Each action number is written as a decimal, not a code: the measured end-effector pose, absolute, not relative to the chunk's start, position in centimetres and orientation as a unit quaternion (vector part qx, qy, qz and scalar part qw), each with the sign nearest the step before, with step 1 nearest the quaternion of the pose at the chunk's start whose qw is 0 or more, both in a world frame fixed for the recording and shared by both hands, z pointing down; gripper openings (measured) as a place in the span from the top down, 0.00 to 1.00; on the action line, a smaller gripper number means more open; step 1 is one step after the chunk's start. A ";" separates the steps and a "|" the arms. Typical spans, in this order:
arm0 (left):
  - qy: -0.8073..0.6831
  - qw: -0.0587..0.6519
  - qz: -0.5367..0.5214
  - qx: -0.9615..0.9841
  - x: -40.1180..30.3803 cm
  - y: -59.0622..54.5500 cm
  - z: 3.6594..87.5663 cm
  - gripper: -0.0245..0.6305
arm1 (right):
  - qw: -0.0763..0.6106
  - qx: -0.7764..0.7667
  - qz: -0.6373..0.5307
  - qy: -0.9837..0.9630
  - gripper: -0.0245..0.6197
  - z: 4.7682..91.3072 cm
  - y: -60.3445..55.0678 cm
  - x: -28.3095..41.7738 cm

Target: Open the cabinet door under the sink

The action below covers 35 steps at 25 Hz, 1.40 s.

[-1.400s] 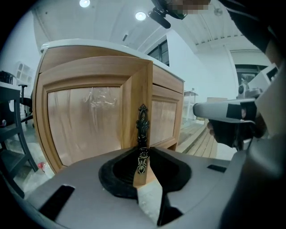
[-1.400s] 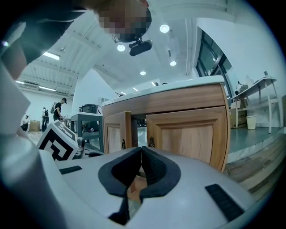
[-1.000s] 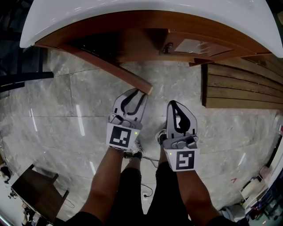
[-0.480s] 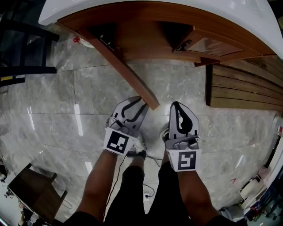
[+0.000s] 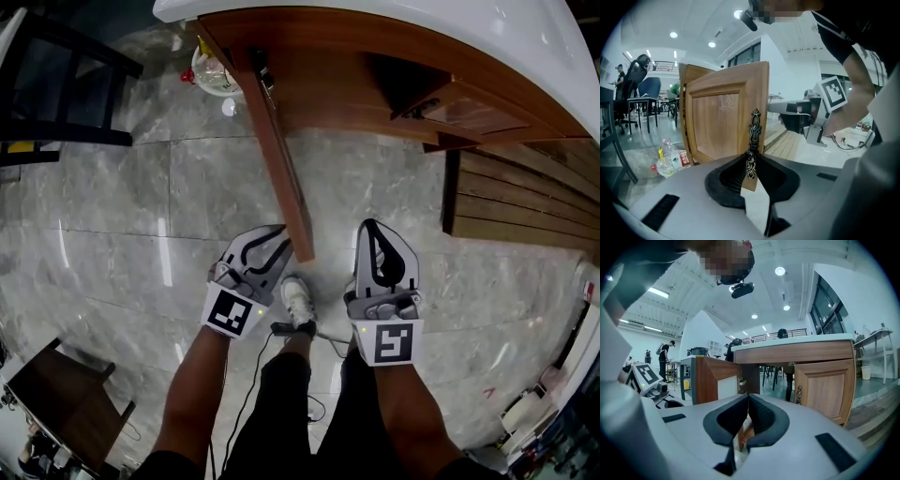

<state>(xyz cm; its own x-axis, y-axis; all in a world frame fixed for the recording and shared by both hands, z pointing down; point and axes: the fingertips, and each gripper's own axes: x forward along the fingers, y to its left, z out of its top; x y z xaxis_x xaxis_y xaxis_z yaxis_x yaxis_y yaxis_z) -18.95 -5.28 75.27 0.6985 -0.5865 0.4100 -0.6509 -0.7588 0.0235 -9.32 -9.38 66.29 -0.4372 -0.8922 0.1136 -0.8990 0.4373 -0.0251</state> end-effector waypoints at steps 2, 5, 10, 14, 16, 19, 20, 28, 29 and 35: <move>-0.344 0.080 0.197 0.915 -20.0 -5.0 75.2 0.84 | 0.041 0.524 0.037 -0.850 0.92 66.0 -9.3 -10.1; -0.355 0.070 0.203 0.910 -21.6 -4.8 75.2 0.84 | 0.043 0.518 0.035 -0.853 0.92 65.8 -9.1 -11.0; -0.402 0.077 0.188 0.893 -25.4 -4.6 75.1 0.87 | 0.040 0.512 0.034 -0.858 0.92 65.3 -8.5 -12.0; -0.433 0.086 0.197 0.876 -27.7 -4.7 75.3 0.88 | 0.042 0.508 0.035 -0.860 0.92 65.2 -7.9 -12.4; -0.443 0.082 0.201 0.870 -27.9 -4.7 75.4 0.88 | 0.044 0.503 0.031 -0.863 0.92 65.2 -7.6 -12.6; -0.479 0.057 0.208 0.851 -28.2 -4.5 74.9 0.88 | 0.036 0.503 0.043 -0.862 0.92 64.9 -7.5 -12.5; -0.487 0.042 0.225 0.843 -28.3 -4.0 74.8 0.89 | 0.035 0.503 0.046 -0.862 0.92 64.9 -7.4 -12.3; -0.564 0.126 0.146 0.803 -25.5 -0.9 72.6 0.93 | 0.039 0.501 0.045 -0.863 0.92 64.9 -8.1 -10.0; -0.564 0.134 0.136 0.803 -24.5 -1.0 72.1 0.93 | 0.041 0.502 0.043 -0.863 0.92 64.9 -8.3 -9.6; -0.530 0.125 0.087 0.834 -17.1 -4.5 68.8 0.93 | 0.046 0.515 0.046 -0.854 0.92 64.7 -9.3 -6.0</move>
